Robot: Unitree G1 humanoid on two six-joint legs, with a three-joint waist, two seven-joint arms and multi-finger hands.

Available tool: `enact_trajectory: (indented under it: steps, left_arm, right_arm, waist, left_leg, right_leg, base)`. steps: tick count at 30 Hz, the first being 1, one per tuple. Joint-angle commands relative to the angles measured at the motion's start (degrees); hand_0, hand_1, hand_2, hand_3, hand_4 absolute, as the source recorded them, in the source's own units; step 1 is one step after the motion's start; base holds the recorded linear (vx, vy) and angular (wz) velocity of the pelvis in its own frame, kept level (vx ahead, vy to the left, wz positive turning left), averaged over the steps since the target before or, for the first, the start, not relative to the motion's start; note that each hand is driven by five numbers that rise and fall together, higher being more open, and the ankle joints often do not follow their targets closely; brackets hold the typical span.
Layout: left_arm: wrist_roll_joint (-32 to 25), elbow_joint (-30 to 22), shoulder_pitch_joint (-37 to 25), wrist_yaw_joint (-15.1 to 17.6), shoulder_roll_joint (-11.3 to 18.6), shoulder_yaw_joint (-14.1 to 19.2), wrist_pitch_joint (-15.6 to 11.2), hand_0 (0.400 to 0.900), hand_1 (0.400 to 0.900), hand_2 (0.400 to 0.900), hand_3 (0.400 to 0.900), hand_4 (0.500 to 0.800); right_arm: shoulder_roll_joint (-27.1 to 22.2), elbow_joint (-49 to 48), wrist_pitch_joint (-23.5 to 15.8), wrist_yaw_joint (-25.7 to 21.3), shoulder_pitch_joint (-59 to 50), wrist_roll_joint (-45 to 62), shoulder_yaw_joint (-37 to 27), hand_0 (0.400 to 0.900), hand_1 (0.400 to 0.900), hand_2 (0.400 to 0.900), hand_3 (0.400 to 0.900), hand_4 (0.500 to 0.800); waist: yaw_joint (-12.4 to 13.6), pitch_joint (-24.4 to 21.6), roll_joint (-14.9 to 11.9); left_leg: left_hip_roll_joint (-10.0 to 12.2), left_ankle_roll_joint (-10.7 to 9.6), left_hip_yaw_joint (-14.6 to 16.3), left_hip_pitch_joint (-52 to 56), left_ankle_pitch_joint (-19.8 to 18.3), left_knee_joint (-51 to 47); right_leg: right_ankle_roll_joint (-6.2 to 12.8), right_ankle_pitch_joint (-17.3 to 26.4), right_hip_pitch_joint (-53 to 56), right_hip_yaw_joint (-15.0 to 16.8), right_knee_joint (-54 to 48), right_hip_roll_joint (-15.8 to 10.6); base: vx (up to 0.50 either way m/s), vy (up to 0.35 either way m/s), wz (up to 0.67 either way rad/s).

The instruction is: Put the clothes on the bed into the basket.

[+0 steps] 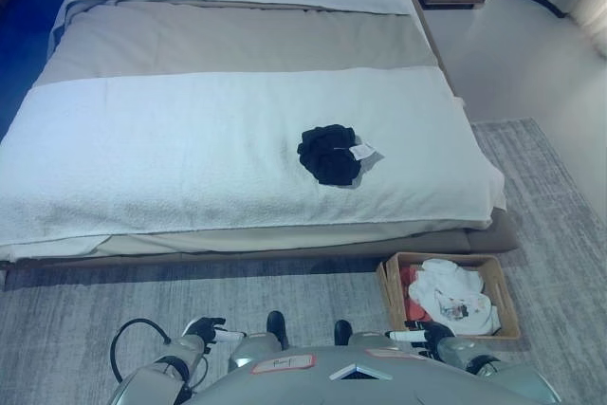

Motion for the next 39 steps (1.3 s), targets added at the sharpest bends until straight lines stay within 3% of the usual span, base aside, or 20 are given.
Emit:
enact_trajectory:
  steps: [1,39]
  left_arm:
    - [-0.70,2.33,-3.63,0.37,0.60,1.74,-0.23,0.900,0.900,0.900,0.900,0.800]
    - [-0.87,2.13,-3.95,0.47,1.21,1.90,-0.29,0.900,0.900,0.900,0.900,0.800]
  right_arm:
    - [-2.32,2.33,-0.25,-0.12,-1.44,-0.80,1.36,0.900,0.900,0.900,0.900,0.800]
    - [-2.67,2.46,-0.20,-0.13,-1.72,-0.62,1.41,0.900,0.900,0.900,0.900,0.800]
  waist:
    - [1.02,1.81,-0.53]
    - [0.91,1.87,-0.04]
  left_leg:
    - [-0.23,-1.17,3.14,3.66,-7.37,0.35]
    - [0.14,-1.51,2.54,3.91,-7.29,0.35]
  right_leg:
    - [2.34,-2.03,-0.76,-2.77,0.20,-0.42]
    - [1.85,-2.68,-0.21,-3.26,0.20,-0.08]
  base:
    - [0.00,0.000,0.00]
    - [0.00,-0.006,0.01]
